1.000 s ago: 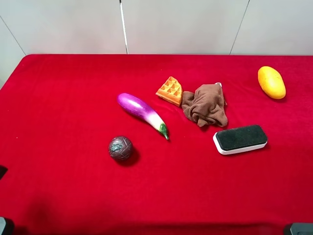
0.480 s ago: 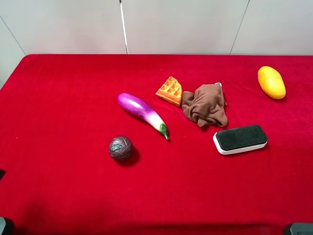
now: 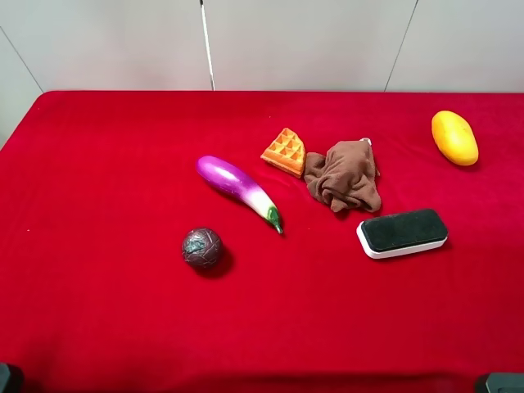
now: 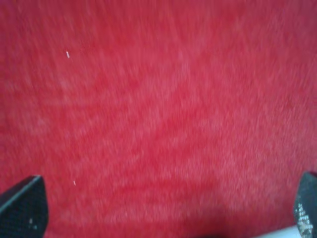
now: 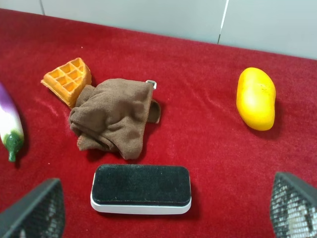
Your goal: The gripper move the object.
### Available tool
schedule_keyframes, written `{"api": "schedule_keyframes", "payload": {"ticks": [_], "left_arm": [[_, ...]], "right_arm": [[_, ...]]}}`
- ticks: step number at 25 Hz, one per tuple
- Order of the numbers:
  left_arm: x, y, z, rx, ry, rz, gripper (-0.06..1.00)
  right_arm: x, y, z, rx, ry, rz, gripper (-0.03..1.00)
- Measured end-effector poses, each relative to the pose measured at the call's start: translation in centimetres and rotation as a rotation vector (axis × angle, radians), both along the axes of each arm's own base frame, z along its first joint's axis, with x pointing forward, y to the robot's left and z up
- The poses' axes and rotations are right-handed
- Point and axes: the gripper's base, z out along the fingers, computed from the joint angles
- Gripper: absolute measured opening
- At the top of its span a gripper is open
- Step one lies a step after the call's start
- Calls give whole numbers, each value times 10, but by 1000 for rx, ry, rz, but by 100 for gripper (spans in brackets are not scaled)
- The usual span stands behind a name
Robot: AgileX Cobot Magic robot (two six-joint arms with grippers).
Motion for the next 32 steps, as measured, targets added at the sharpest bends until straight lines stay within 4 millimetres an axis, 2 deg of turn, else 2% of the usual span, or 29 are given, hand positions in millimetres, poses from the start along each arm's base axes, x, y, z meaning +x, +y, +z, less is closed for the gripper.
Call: {"api": "schedule_keyframes", "payload": {"ticks": [8, 20, 32], "left_arm": [[-28, 10, 8, -41, -194, 83, 99], [-59, 15, 11, -84, -401, 90, 99], [-61, 15, 11, -87, -415, 90, 99]], "right_arm": [[0, 0, 0, 0, 0, 0, 63], [0, 0, 0, 0, 0, 0, 63], [0, 0, 0, 0, 0, 0, 63]]}}
